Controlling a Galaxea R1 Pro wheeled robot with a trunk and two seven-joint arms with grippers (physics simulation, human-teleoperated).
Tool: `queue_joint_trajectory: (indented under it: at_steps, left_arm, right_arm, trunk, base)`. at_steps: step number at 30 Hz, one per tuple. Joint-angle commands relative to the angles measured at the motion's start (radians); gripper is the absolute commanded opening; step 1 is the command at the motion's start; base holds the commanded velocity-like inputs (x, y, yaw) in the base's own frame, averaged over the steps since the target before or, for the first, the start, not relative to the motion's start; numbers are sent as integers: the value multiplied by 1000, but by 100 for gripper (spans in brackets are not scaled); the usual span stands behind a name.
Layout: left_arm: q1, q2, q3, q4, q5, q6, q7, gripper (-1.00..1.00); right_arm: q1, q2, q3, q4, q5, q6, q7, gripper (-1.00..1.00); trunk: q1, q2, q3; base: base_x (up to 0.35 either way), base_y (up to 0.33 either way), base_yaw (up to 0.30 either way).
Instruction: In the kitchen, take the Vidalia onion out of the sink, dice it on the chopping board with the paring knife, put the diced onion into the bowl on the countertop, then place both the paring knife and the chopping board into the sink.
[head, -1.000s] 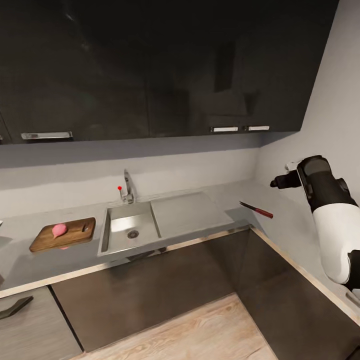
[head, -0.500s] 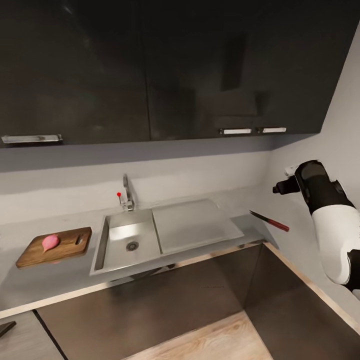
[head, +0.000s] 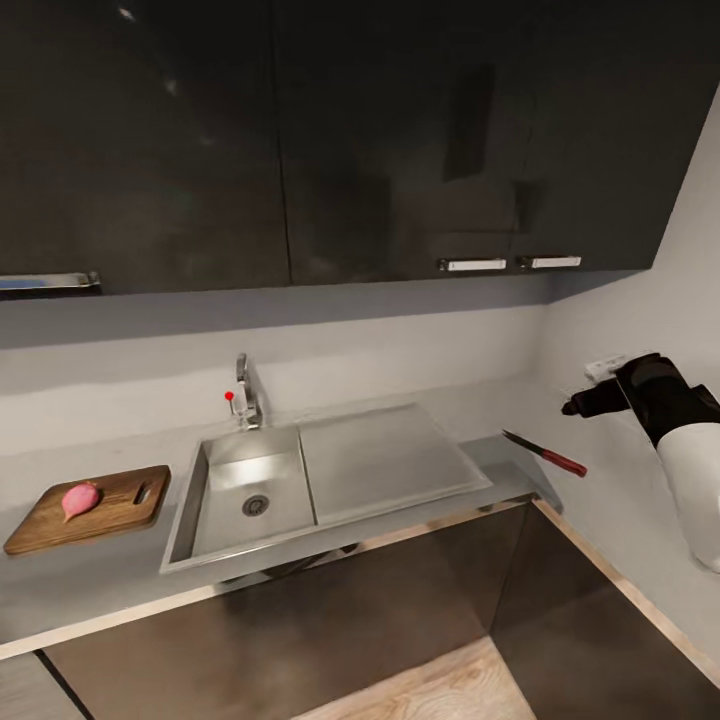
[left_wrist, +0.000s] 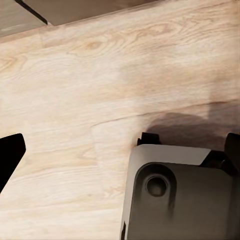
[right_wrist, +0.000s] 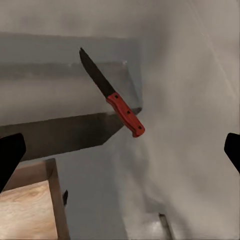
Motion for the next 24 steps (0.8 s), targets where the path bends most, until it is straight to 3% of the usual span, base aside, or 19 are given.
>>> queue_joint_trajectory:
  at_steps: [1,6,16,24]
  left_arm:
    - [-1,-1,-8,4,7,-6,0,100]
    - [-1,-2,-8,4,7,-6,0,100]
    - [-1,-1,-8,4,7,-6,0,100]
    - [-1,4,-8,4,7,-6,0,100]
  right_arm:
    - [0,-4,-5,2,11,-6,26,100]
    - [0,-10,-5,12,11,-17,71,100]
    - [0,-14,-5,37,9,-20,97,100]
    - [0,-25,-7,65,12,-80,225,100]
  trunk:
    - [0,-1,-1]
    - [0,-1,-1]
    - [0,-1,-1]
    - [0,-1,-1]
  base:
    - [44,-81,0]
    - [108,-131,0]
    - [190,-83,0]
    - [54,-14,0]
